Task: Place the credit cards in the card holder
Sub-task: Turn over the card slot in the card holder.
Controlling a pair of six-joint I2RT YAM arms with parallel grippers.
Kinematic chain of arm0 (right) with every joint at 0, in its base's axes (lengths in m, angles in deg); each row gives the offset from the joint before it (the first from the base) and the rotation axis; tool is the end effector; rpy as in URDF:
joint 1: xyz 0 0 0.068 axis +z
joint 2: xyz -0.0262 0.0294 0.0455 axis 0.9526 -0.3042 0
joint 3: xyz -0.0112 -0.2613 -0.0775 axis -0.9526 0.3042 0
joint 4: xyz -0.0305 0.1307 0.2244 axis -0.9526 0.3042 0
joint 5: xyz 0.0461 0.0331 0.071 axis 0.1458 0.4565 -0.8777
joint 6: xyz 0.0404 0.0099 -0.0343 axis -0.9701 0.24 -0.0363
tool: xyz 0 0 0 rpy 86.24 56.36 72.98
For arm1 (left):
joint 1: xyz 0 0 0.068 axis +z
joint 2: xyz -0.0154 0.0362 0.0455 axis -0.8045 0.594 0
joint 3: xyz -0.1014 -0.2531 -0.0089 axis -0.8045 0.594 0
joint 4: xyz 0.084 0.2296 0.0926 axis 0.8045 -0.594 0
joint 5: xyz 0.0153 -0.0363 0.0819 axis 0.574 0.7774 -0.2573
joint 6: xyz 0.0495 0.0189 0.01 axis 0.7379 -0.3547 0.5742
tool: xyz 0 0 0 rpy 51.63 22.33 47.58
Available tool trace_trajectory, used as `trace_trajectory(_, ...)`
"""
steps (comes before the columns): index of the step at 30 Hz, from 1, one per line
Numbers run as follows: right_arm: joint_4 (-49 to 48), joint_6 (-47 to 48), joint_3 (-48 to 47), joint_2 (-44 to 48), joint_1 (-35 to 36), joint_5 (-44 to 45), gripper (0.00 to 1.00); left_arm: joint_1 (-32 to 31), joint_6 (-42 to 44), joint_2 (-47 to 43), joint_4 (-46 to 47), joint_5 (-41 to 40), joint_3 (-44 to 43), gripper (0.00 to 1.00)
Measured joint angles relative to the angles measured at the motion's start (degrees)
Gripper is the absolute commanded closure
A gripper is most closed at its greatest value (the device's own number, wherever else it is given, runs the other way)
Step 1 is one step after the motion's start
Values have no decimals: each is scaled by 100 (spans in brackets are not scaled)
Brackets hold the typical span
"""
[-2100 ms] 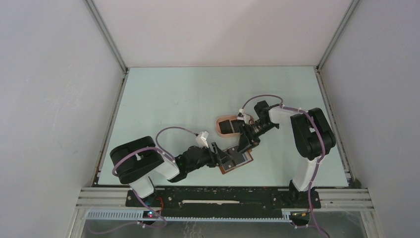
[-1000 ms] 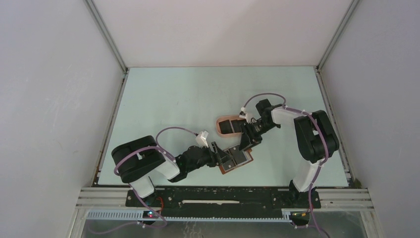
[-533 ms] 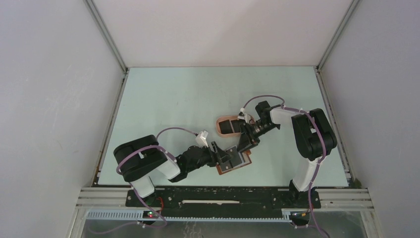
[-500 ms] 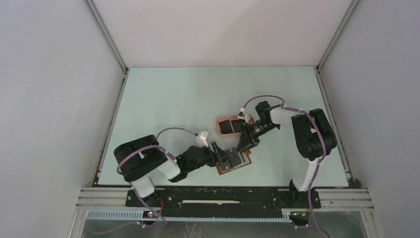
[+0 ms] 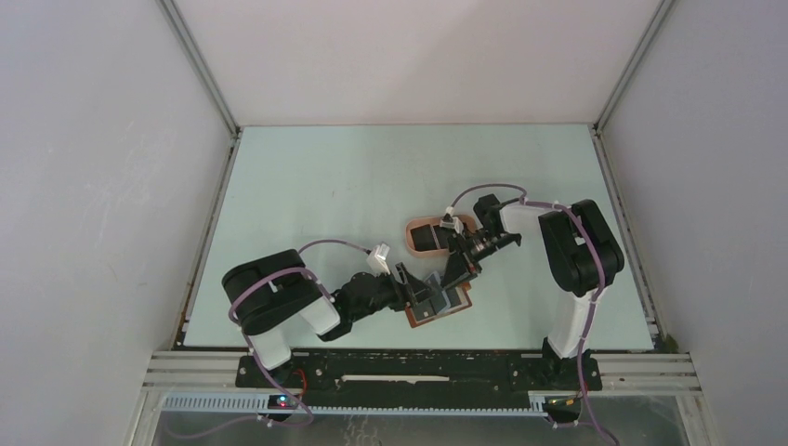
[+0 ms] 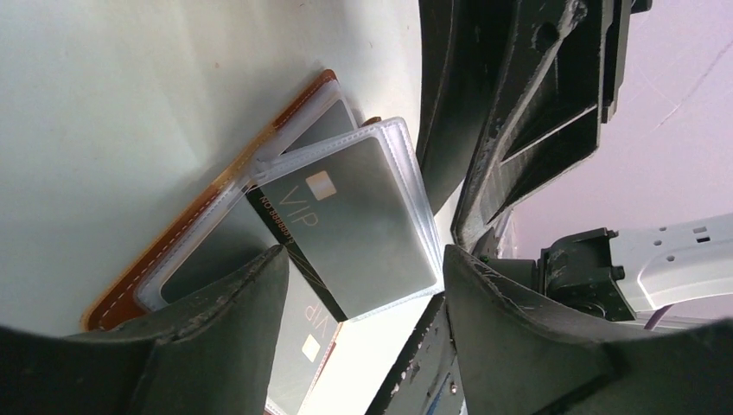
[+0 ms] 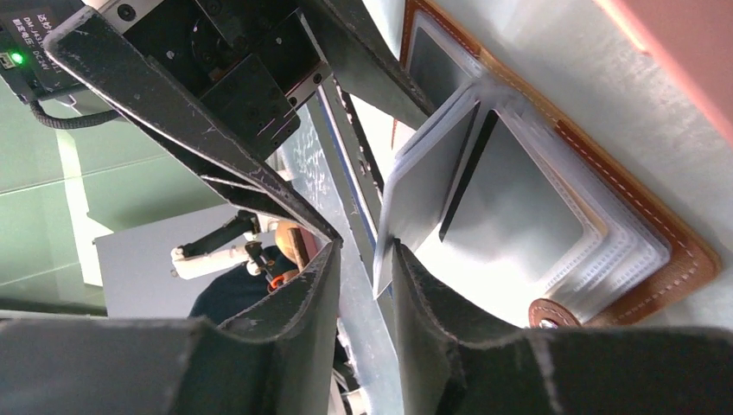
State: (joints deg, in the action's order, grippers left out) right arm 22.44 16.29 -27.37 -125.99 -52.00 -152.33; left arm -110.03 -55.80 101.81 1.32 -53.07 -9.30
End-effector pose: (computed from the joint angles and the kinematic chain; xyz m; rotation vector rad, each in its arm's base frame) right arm 0.2761 0.1369 0.1276 0.6534 -2.4412 -1.6530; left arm 0.1394 -0.2108 0.1048 -0.1544 2.1260 -1.4039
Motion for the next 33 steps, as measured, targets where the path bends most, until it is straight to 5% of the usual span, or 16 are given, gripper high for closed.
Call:
trace_trajectory(10,59,39,-39,-63,120,-109,89,33,-48,2,59,26,0,26)
trace_trajectory(33,57,35,-105,-63,330,157,95,138,-223,264,402,22,33,34)
